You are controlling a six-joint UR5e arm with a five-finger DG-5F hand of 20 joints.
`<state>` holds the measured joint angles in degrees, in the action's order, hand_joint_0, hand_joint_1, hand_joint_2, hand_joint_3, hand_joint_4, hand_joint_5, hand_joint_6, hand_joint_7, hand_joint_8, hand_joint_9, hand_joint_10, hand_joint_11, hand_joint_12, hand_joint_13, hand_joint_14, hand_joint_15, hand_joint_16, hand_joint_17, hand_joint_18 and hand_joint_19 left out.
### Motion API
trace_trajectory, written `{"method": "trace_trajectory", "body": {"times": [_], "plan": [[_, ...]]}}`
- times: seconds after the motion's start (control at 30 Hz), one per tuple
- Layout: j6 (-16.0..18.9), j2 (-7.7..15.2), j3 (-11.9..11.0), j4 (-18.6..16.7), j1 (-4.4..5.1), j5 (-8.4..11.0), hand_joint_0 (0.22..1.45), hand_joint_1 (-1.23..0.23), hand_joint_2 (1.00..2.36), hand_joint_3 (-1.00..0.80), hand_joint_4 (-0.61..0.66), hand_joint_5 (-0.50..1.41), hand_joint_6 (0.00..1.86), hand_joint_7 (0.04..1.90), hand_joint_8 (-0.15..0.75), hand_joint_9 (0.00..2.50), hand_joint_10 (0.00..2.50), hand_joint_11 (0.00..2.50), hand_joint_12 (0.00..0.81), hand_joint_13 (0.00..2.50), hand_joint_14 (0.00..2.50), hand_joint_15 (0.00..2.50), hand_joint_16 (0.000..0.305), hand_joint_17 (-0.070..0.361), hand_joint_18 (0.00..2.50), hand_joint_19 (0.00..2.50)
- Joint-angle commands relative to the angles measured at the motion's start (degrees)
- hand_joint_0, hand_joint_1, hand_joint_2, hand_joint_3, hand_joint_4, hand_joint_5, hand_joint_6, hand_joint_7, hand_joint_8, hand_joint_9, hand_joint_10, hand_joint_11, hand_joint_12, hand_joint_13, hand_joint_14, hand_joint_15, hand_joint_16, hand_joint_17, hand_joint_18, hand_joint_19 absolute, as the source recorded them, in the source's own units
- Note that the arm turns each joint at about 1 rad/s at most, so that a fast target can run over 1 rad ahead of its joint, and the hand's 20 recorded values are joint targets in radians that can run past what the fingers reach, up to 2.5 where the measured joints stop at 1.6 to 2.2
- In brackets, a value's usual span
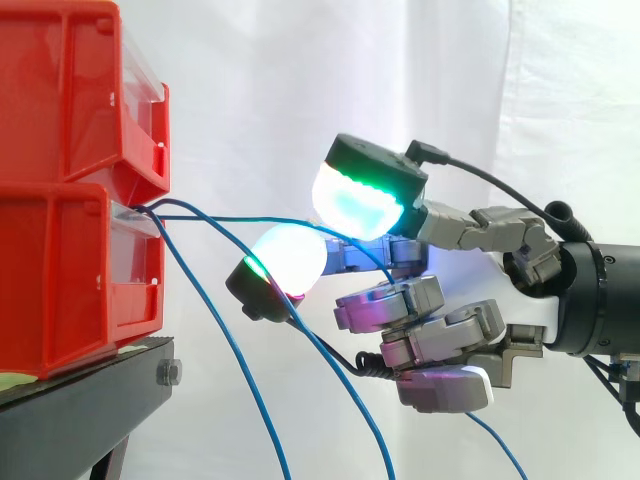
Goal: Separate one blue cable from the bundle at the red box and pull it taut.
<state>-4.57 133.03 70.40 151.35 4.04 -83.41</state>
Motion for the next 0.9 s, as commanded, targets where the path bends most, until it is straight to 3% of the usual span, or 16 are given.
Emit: {"method": "trace_trajectory", "body": {"times": [0.0,0.1,0.17,0.33,0.7,0.87], "plan": [[0.0,-0.06,0.0,0.0,0.0,0.0,0.59,-0.45,1.0,-0.47,0.07,-0.18,0.9,0.8,0.301,0.61,2.5,2.05,0.526,1.44,2.5,1.13,0.066,0.148,1.85,0.78],[0.0,-0.06,0.0,0.0,0.0,0.0,0.6,-0.44,1.01,-0.4,0.08,-0.18,0.91,0.8,0.294,0.62,2.5,2.08,0.525,1.45,2.5,1.13,0.066,0.148,1.85,0.78],[0.0,-0.06,0.0,0.0,0.0,0.0,0.6,-0.52,1.02,-0.27,0.07,-0.18,0.91,0.8,0.293,0.62,2.5,2.1,0.532,1.45,2.5,1.13,0.065,0.147,1.85,0.77],[-0.09,0.03,0.0,0.0,0.0,0.0,0.6,-0.64,1.02,-0.15,0.05,-0.18,0.91,0.8,0.283,0.62,2.5,2.11,0.521,1.46,2.5,1.15,0.068,0.152,1.88,0.77],[0.26,0.03,0.0,0.09,0.18,0.0,0.64,-0.74,1.02,-0.19,-0.07,-0.19,0.9,0.78,0.255,0.51,2.5,2.09,0.488,1.34,2.5,1.17,0.06,0.136,1.74,0.91],[1.41,-0.06,0.0,1.93,0.35,0.0,0.66,-0.78,1.02,-0.19,-0.22,-0.18,0.89,0.83,0.209,0.43,2.5,2.04,0.417,1.13,2.5,1.19,0.047,0.105,1.47,1.25]]}}
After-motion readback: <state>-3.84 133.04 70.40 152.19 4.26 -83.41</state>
